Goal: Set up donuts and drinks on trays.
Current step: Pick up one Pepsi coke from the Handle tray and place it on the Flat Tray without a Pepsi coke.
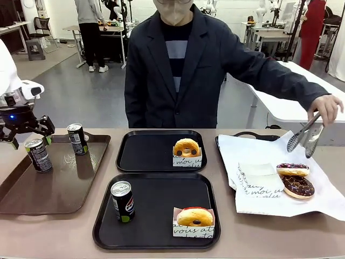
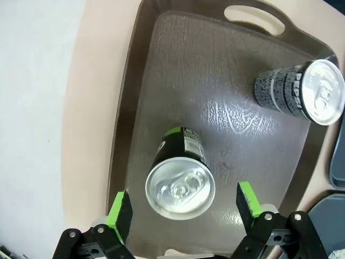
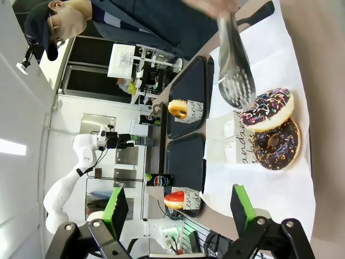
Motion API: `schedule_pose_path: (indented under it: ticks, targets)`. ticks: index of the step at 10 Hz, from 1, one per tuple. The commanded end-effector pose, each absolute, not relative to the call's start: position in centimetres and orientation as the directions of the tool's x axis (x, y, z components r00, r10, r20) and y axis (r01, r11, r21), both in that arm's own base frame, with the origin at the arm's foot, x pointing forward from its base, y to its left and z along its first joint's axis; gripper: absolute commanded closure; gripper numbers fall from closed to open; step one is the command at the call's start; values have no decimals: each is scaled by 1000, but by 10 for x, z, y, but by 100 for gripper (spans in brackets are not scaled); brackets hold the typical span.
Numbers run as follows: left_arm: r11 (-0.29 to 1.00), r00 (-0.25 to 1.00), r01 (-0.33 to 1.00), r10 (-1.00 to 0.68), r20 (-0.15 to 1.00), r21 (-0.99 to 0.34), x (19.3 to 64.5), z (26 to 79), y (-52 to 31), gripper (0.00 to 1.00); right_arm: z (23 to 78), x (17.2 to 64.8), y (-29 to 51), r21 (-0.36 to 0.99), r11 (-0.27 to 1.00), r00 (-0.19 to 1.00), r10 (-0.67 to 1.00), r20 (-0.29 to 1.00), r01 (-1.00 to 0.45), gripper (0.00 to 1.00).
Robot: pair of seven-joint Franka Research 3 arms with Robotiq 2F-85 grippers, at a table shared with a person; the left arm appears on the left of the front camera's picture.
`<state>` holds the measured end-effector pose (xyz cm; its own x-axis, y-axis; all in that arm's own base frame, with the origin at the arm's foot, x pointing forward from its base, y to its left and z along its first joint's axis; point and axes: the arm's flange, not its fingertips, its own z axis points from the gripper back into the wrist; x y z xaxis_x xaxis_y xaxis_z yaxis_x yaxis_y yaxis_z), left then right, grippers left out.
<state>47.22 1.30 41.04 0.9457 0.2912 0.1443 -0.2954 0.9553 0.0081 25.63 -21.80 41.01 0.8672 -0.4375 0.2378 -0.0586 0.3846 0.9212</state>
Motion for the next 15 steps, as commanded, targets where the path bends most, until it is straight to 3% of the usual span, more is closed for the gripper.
schedule_pose_path:
  ticks: [1,8,9,10,11,12,13,15]
  targets:
    - [941,933,-338,333,137,14,484,395,12,0,410,259,-219,924,372,857,-444,263,-91,0]
    - [939,934,-343,339,115,16,487,373,15,0,410,259,-219,924,372,857,-444,263,-91,0]
    - [940,934,-342,339,112,9,487,374,15,60,410,259,-219,924,372,857,-444,263,-91,0]
    - [941,936,-339,336,106,7,486,375,15,60,410,259,-219,924,372,857,-444,263,-91,0]
    - [941,936,-339,337,102,5,485,376,15,100,410,259,-219,924,372,857,-444,263,-91,0]
    - [942,937,-336,333,107,2,485,379,15,64,410,259,-219,924,372,857,-444,263,-91,0]
    - [941,935,-339,337,109,-1,485,380,15,100,410,259,-219,924,372,857,-444,263,-91,0]
    - [939,934,-344,342,100,1,486,379,16,100,410,259,-219,924,372,857,-444,263,-91,0]
